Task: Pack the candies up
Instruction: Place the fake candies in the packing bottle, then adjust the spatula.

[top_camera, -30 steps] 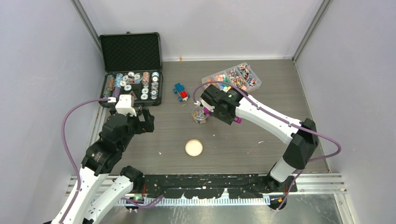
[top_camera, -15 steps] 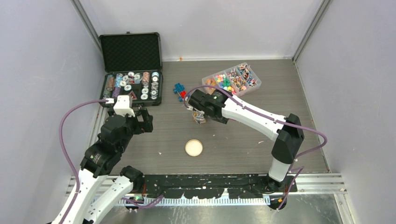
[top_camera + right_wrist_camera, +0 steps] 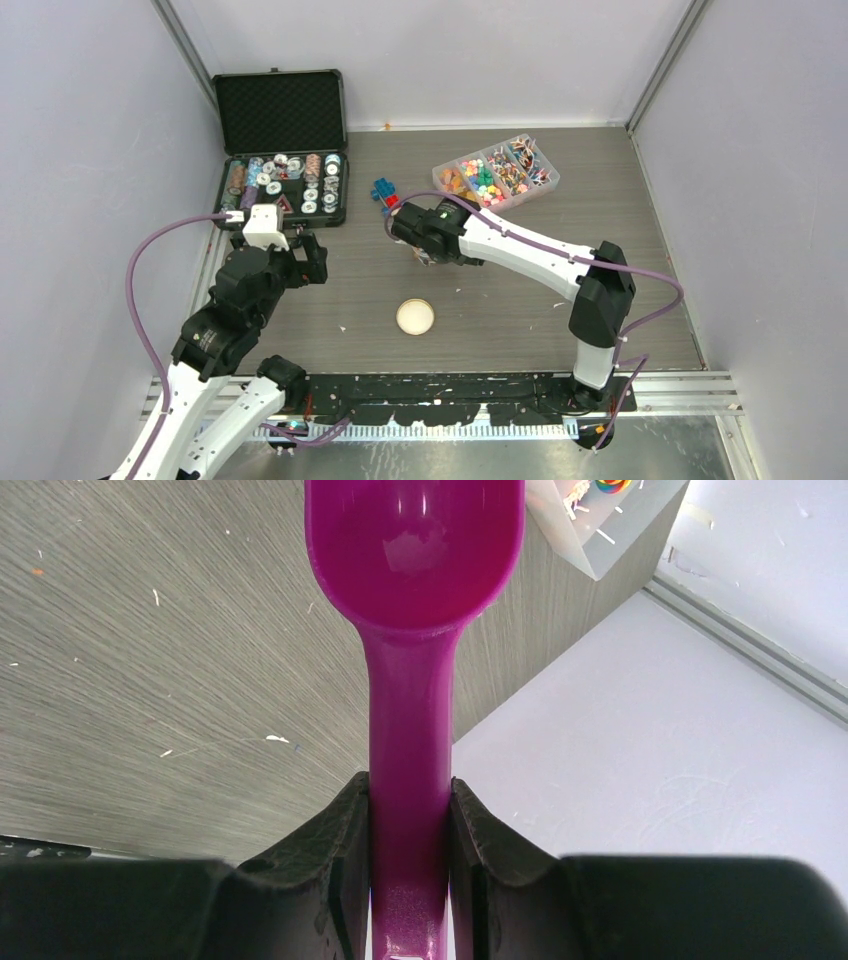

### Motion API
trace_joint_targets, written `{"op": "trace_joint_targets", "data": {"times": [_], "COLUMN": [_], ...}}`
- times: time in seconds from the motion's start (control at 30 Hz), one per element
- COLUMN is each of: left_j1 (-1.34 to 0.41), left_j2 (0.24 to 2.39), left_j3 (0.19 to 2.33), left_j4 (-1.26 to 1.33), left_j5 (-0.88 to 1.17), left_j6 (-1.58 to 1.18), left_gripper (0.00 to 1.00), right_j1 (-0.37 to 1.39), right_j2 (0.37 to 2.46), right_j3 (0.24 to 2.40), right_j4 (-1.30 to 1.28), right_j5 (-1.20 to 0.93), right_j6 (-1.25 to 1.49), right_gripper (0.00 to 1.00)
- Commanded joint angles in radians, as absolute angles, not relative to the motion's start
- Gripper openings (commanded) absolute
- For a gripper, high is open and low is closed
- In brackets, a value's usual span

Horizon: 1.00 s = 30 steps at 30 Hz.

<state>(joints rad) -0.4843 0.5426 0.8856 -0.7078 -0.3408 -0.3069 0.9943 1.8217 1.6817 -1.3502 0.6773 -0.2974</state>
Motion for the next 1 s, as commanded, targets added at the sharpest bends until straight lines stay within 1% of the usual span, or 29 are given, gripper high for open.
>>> {"op": "trace_joint_targets", "data": {"times": [0.0, 0.17, 0.4, 0.63, 0.77, 0.87, 0.97], "left_j1": [-0.486, -0.488, -0.491, -0.491, -0.489, -0.488, -0.486], "left_j2": [0.531, 0.532, 0.540, 0.594, 0.686, 0.756, 0.832], "left_j3": [0.884, 0.882, 0.883, 0.923, 0.985, 1.035, 1.069], "left_j4": [-0.676, -0.675, -0.671, -0.622, -0.606, -0.592, -0.541], "left_j5": [-0.360, -0.356, -0.273, -0.067, 0.042, 0.118, 0.266], "left_j6": [-0.302, -0.300, -0.310, -0.433, -0.470, -0.460, -0.483], "left_gripper": [0.95, 0.95, 0.95, 0.92, 0.90, 0.89, 0.84], "right_j1": [1.000, 1.000, 0.987, 0.988, 0.987, 0.988, 0.988], "right_j2": [1.822, 1.775, 1.577, 1.354, 1.246, 1.180, 1.128], "right_j3": [1.732, 1.724, 1.625, 1.511, 1.438, 1.387, 1.337], "right_j4": [-1.387, -1.359, -1.216, -1.043, -0.933, -0.867, -0.821], "right_j5": [0.726, 0.681, 0.492, 0.222, 0.079, 0.017, -0.051], "right_j6": [-0.315, -0.315, -0.309, -0.270, -0.246, -0.230, -0.223], "right_gripper": [0.01, 0.01, 0.00, 0.01, 0.01, 0.01, 0.00]}}
